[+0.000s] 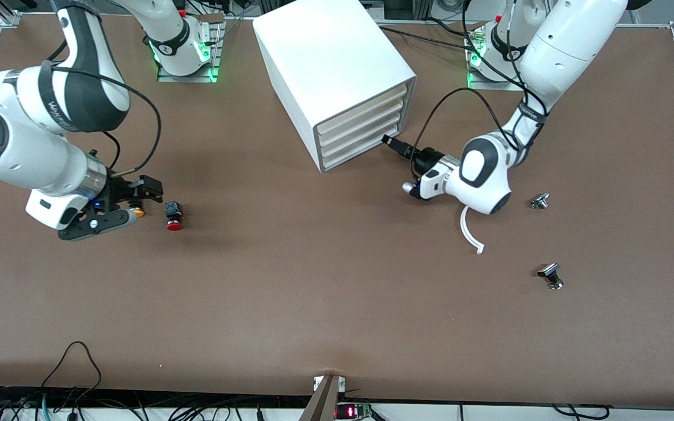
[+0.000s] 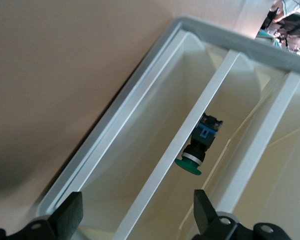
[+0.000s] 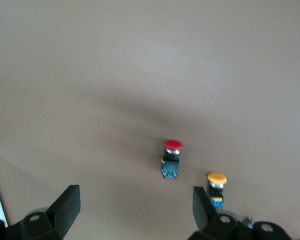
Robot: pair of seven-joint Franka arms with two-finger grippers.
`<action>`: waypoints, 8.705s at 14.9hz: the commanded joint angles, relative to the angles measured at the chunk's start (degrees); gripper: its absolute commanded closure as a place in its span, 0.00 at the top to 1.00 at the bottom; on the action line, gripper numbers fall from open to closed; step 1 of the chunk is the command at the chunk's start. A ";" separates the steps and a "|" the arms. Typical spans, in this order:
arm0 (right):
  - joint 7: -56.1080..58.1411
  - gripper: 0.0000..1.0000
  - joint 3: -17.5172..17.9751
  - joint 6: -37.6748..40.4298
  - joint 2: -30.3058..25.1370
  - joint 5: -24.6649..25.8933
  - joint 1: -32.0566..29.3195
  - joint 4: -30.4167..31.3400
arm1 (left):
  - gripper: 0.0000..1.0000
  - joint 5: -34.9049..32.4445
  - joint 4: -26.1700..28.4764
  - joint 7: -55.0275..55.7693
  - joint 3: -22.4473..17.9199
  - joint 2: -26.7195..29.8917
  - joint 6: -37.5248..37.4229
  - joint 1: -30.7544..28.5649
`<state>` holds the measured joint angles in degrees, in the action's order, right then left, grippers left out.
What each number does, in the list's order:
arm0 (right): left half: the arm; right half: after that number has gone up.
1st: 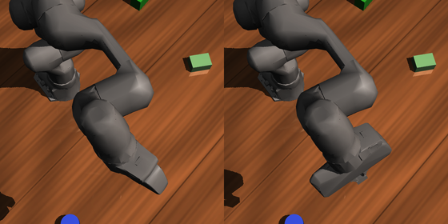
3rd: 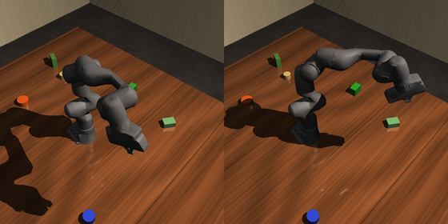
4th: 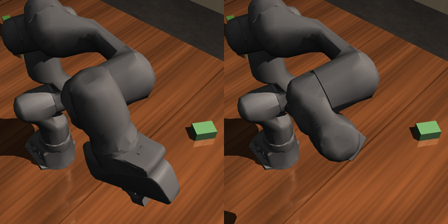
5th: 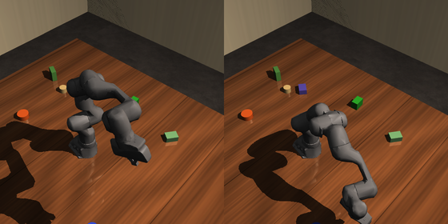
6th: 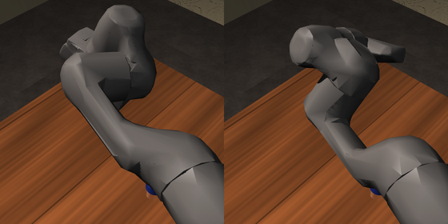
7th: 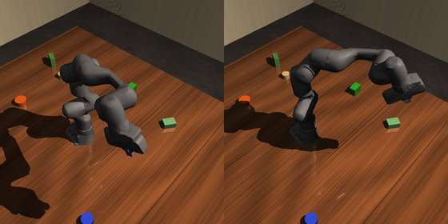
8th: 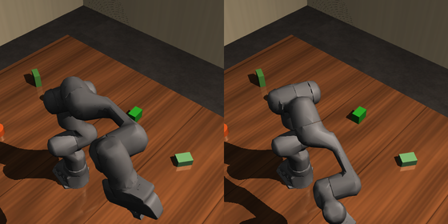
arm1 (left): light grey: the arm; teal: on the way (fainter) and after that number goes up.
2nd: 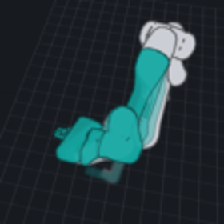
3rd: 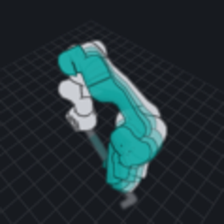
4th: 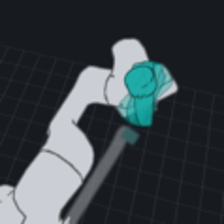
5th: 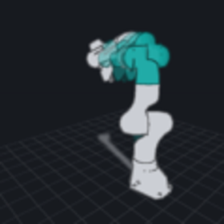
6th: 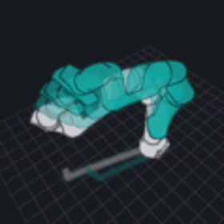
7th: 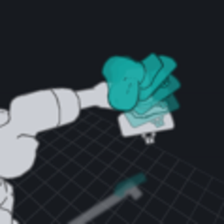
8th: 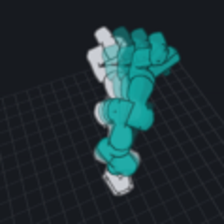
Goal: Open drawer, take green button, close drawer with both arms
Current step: 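Reach the left gripper to the drawer handle while the right gripper approaches, then pull the drawer open with the left gripper, then move the right gripper over the drawer while the left gripper withdraws, then lower the right gripper into the drawer and grasp the green button, then lift the green button out with the right gripper while the left gripper returns, then push the drawer shut with the left gripper while the right gripper holds the button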
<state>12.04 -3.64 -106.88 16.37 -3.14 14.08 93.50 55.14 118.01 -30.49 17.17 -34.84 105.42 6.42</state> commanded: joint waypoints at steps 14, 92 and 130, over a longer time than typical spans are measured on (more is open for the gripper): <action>7.38 1.00 3.81 -7.81 5.60 -0.73 12.80 -6.40 | 0.00 2.52 4.87 -5.10 -1.94 1.18 9.26 -0.89; 41.57 0.37 5.83 -19.42 28.63 7.97 38.83 -17.21 | 1.00 -58.83 -29.94 26.63 -10.31 27.63 -14.90 -15.74; 26.53 0.36 -12.71 -32.60 21.32 -2.57 11.76 3.88 | 1.00 -53.65 -10.71 79.63 1.03 2.85 35.89 0.42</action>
<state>36.68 -17.54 -137.73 36.74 -6.54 27.45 97.10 2.46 104.83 46.62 18.88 -32.53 138.87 4.37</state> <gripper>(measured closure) 0.595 0.000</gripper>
